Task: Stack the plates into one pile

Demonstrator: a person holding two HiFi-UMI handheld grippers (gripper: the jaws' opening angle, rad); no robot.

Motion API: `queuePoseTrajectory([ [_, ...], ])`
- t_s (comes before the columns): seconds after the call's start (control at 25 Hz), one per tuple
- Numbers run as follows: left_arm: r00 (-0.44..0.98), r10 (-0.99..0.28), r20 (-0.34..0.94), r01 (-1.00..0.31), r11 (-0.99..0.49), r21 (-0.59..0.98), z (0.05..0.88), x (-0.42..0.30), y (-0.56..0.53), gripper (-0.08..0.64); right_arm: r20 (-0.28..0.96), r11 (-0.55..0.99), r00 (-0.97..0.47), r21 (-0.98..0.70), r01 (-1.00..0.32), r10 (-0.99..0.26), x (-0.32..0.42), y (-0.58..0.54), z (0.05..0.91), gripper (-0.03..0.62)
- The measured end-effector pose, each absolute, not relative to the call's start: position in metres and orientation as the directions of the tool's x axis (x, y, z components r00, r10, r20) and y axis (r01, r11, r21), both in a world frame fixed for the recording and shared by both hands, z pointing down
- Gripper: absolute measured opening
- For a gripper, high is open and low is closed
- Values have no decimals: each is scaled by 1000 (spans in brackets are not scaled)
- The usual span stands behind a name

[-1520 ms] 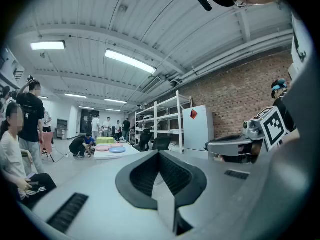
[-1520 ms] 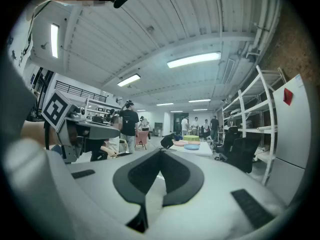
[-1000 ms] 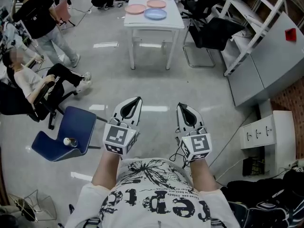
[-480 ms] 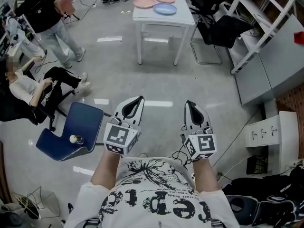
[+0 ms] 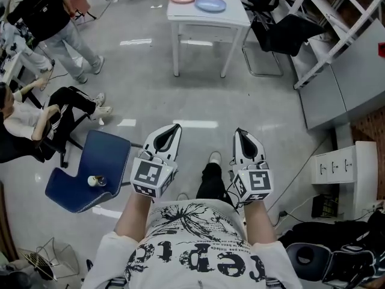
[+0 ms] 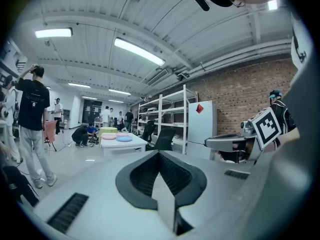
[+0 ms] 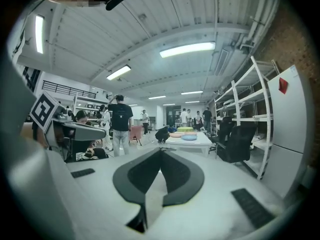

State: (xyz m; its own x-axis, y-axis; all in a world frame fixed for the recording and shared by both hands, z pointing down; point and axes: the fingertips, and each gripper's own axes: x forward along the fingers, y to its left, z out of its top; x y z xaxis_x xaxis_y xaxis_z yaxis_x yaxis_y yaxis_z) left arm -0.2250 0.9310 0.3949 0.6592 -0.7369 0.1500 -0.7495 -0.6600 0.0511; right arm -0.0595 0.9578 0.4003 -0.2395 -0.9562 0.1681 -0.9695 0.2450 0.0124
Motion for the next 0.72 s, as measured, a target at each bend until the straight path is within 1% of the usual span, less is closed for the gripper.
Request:
queuePoseTrajectory([
  [0.32,598,-784,168,-799,-599,48,407,-170,824,5,218,295,-283,25,-955,-934,-3,844,423,8],
  [0.72,560,-808,186,-827,-559,62,402,-75,655,5,223,320,-306,26,-947,-926,102,668,412,8],
])
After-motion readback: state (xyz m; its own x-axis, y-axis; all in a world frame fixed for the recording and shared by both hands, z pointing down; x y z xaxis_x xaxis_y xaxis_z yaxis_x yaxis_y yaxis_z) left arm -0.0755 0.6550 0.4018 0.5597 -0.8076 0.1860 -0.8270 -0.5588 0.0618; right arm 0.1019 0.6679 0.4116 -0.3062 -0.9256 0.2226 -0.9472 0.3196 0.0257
